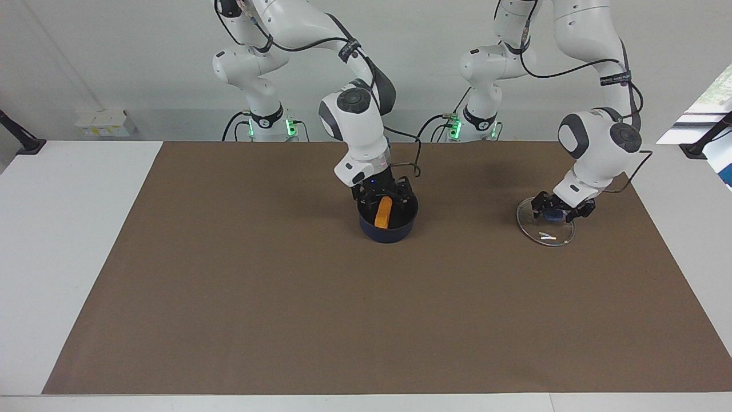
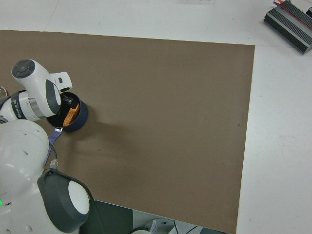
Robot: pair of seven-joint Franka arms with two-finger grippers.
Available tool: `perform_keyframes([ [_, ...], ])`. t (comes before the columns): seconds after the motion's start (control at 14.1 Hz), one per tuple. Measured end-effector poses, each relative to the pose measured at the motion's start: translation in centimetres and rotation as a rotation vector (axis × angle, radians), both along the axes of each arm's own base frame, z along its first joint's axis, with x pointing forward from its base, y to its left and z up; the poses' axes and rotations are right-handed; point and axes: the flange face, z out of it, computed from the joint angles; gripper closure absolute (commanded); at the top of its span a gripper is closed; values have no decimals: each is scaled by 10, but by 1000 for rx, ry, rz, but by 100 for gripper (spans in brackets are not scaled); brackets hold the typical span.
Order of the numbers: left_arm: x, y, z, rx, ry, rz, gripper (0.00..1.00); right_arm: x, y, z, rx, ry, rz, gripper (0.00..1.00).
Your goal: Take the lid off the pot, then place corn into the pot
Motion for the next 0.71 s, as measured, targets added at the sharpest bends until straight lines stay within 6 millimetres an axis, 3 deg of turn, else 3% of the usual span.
perform_keyframes([
  [0.21,17,-16,21,3,-49,58,0,13,-43,38,-1,-3,-50,0],
  [0.43,35,-53,50,-4,-78,136,0,31,-108,72,-12,-21,-76,0],
  [0.71,59,-63,126,-6,-50,148,0,48,-217,116,-44,-66,-87,0],
])
